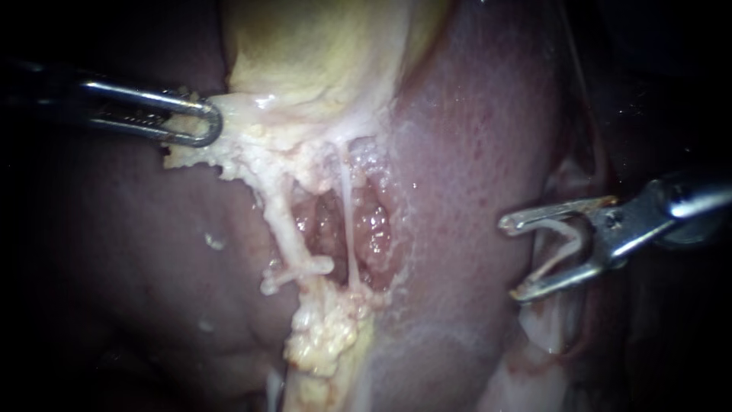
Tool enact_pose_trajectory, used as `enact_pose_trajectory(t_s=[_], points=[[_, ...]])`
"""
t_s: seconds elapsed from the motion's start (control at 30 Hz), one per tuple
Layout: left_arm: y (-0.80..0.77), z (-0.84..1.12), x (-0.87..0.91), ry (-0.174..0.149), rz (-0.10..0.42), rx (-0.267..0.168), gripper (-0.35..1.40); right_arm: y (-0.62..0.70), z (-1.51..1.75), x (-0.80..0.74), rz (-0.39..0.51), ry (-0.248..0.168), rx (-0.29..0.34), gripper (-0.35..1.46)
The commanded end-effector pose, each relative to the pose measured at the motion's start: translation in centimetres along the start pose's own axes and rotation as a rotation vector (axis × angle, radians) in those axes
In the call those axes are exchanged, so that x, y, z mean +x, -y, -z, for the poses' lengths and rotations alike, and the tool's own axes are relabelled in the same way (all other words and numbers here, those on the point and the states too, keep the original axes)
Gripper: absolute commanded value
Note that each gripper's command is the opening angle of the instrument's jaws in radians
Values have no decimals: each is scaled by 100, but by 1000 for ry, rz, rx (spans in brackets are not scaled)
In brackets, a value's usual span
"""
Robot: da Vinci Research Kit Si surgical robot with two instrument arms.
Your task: Clipping second clip left tube
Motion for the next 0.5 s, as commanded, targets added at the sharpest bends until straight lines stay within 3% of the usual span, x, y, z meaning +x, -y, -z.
enact_pose_trajectory(t_s=[0.03,0.2,0.5], points=[[0,-1,0,0,0,1,-35,0,-6,4,-12,-20,5,48],[0,-1,-1,-1,0,1,-35,-8,-39,19,-117,-120,43,48],[0,-3,-1,-3,0,5,-35,-25,-87,11,-213,-182,36,50]])
